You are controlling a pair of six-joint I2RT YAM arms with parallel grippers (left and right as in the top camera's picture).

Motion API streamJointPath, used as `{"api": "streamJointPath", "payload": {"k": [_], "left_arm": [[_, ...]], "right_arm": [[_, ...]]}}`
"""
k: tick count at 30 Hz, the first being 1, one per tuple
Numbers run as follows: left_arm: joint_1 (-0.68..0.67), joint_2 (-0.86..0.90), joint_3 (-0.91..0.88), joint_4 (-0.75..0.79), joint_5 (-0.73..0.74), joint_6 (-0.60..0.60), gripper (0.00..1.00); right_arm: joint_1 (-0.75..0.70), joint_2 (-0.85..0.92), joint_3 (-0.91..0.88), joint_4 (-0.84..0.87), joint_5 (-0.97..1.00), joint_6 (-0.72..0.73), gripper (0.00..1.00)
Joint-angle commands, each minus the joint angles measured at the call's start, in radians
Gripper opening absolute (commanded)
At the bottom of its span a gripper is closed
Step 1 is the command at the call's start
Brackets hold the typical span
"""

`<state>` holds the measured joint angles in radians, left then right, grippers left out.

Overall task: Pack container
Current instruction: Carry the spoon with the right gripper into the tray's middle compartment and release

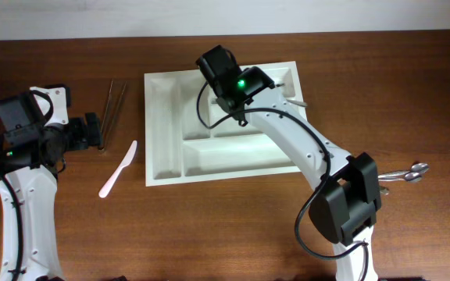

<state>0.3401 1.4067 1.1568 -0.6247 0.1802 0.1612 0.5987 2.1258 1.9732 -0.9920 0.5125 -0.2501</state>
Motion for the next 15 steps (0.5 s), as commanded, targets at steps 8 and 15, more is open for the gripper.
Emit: {"api": "streamJointPath", "payload": {"k": [8, 15], "left_arm": [[0.003, 0.003, 0.02, 0.003, 0.014, 0.013, 0.99], [0.003, 0.003, 0.02, 0.003, 0.014, 0.013, 0.99]], "right_arm": [[0.011, 0.077, 0.011, -0.105, -0.103, -0.039, 0.04], [0.048, 0.078, 0.011, -0.131, -0.132, -0.069, 0.04]]}}
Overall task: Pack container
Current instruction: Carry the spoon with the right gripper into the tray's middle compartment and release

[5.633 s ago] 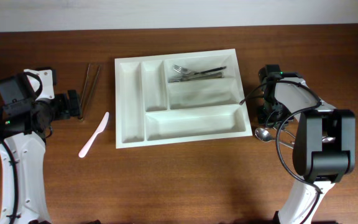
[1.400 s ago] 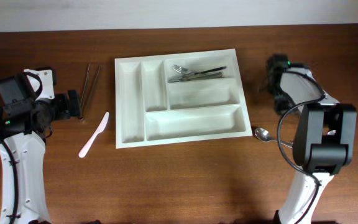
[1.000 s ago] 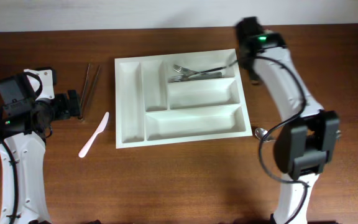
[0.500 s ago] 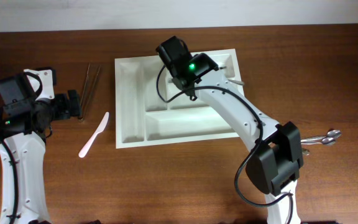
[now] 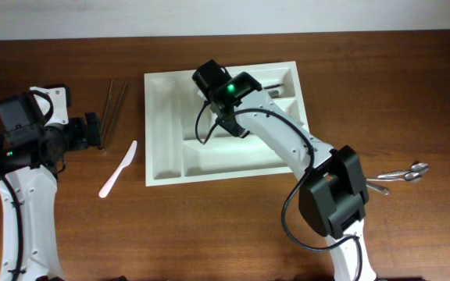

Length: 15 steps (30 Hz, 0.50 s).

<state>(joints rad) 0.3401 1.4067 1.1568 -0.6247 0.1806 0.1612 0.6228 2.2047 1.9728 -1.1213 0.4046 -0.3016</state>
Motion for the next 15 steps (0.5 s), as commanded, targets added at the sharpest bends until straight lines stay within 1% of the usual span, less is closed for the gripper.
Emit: {"api": "streamJointPath", "payload": {"k": [1, 2, 3, 4, 5, 7, 8, 11, 15], "left_arm": [[0.003, 0.003, 0.02, 0.003, 0.014, 0.013, 0.99], [0.003, 0.003, 0.02, 0.003, 0.014, 0.013, 0.99], [0.003, 0.003, 0.02, 0.003, 0.014, 0.013, 0.99], [0.003, 0.003, 0.02, 0.003, 0.014, 0.013, 0.99], [0.003, 0.003, 0.02, 0.003, 0.014, 0.013, 0.99], [0.003, 0.003, 0.02, 0.003, 0.014, 0.013, 0.99], [0.003, 0.003, 0.02, 0.003, 0.014, 0.013, 0.99], [0.003, 0.003, 0.02, 0.003, 0.014, 0.013, 0.99], [0.003, 0.003, 0.02, 0.003, 0.014, 0.013, 0.99]], "right_arm": [[0.026, -0.001, 0.011, -0.001, -0.04, -0.036, 0.04], [0.026, -0.001, 0.011, -0.001, -0.056, -0.054, 0.04], [0.026, -0.001, 0.011, -0.001, -0.065, -0.068, 0.07], [0.026, -0.001, 0.011, -0.001, -0.065, -0.089, 0.17], [0.026, -0.001, 0.011, -0.001, -0.065, -0.109, 0.21], [0.026, -0.001, 0.011, -0.001, -0.051, -0.163, 0.23], [0.026, -0.001, 0.012, 0.0, -0.014, -0.173, 0.23], [0.026, -0.021, 0.014, 0.0, 0.121, -0.121, 0.22], [0.006, -0.084, 0.017, 0.016, 0.22, 0.01, 0.28]]}}
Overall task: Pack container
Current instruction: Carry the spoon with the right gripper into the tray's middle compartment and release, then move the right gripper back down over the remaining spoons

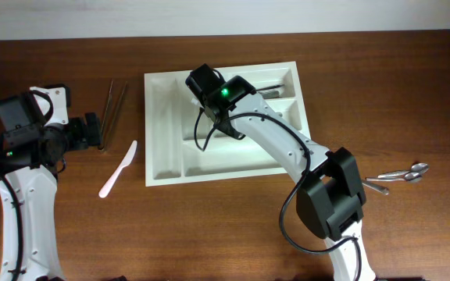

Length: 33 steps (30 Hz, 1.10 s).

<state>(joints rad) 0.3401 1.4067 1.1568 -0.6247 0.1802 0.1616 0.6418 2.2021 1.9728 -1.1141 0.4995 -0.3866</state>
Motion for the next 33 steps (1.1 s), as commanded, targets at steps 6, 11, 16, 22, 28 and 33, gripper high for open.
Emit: {"api": "streamJointPath", "payload": {"k": [6, 11, 16, 22, 28, 33], "left_arm": [[0.003, 0.003, 0.02, 0.003, 0.014, 0.012, 0.99], [0.003, 0.003, 0.02, 0.003, 0.014, 0.012, 0.99], [0.003, 0.003, 0.02, 0.003, 0.014, 0.012, 0.99], [0.003, 0.003, 0.02, 0.003, 0.014, 0.012, 0.99], [0.003, 0.003, 0.02, 0.003, 0.014, 0.012, 0.99], [0.003, 0.003, 0.02, 0.003, 0.014, 0.012, 0.99]], "right_arm": [[-0.134, -0.235, 0.019, -0.018, 0.1, 0.368, 0.45], [-0.34, -0.33, 0.018, -0.086, -0.235, 0.4, 0.47], [-0.613, -0.315, 0.013, -0.197, -0.575, 0.37, 0.47], [-0.858, -0.207, 0.011, -0.398, -0.989, 0.121, 0.46], [-0.898, -0.142, 0.006, -0.516, -1.045, 0.005, 0.47], [-0.898, -0.134, -0.055, -0.463, -0.988, 0.006, 0.47]]}}
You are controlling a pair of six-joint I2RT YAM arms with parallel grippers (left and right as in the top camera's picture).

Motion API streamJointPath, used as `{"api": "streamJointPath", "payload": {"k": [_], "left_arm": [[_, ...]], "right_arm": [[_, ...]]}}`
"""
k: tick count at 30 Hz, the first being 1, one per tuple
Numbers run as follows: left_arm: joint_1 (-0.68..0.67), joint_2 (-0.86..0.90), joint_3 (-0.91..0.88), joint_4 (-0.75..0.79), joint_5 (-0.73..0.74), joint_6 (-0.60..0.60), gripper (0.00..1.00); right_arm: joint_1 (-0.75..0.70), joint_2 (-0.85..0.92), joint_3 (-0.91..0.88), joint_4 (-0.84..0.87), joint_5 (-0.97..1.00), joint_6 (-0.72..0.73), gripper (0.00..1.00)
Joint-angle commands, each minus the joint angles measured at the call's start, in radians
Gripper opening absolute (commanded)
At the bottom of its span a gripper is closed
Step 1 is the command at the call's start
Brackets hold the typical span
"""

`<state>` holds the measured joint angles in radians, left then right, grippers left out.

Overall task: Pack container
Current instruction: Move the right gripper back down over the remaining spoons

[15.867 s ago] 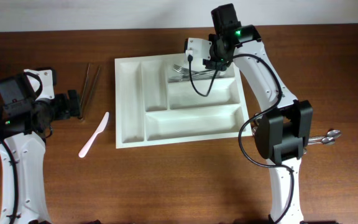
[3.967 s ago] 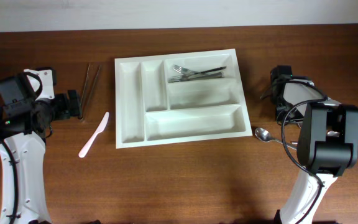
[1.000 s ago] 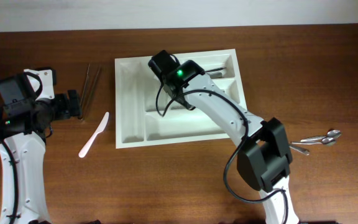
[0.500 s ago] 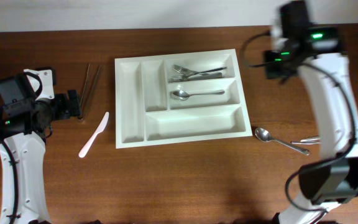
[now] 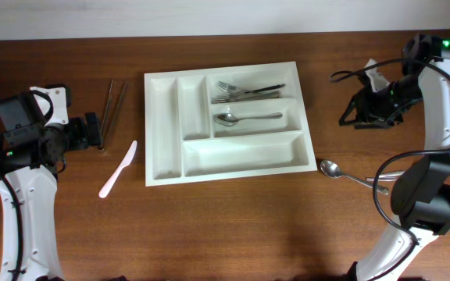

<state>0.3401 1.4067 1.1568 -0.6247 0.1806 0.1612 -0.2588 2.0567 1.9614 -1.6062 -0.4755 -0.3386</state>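
The white divided tray [image 5: 164,125] lies mid-table. Its upper right compartment holds forks [image 5: 244,90]. A single spoon [image 5: 244,118] lies in the compartment below them, and the long bottom and two left compartments look bare. My right gripper [image 5: 348,117] hovers over the table right of the tray, its fingers spread and nothing between them. Another spoon [image 5: 336,171] rests on the wood by the tray's lower right corner. My left gripper [image 5: 98,131] sits far left beside thin metal tongs [image 5: 116,105]; its fingers are too dark to read.
A white plastic knife [image 5: 119,168] lies on the table left of the tray. More metal cutlery [image 5: 387,178] is partly hidden behind the right arm's lower links near the right edge.
My right arm has left the tray and now hangs over the table at the far right. A spoon shows in the tray's middle right compartment, where the gripper had been. The left arm is unchanged.
My right gripper was over the tray's upper compartments, then lower and further left over the middle right compartment at the two later moments. Now it is out at the right with nothing in it, and a spoon lies in that compartment. My left arm stayed put throughout.
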Motion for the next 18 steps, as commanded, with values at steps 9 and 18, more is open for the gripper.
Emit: {"api": "streamJointPath", "payload": {"k": [9, 18], "left_arm": [[0.003, 0.003, 0.02, 0.003, 0.014, 0.013, 0.99], [0.003, 0.003, 0.02, 0.003, 0.014, 0.013, 0.99]], "right_arm": [[0.002, 0.013, -0.31, 0.241, 0.152, 0.021, 0.49], [0.003, 0.013, -0.504, 0.386, 0.193, 0.021, 0.49]]}}
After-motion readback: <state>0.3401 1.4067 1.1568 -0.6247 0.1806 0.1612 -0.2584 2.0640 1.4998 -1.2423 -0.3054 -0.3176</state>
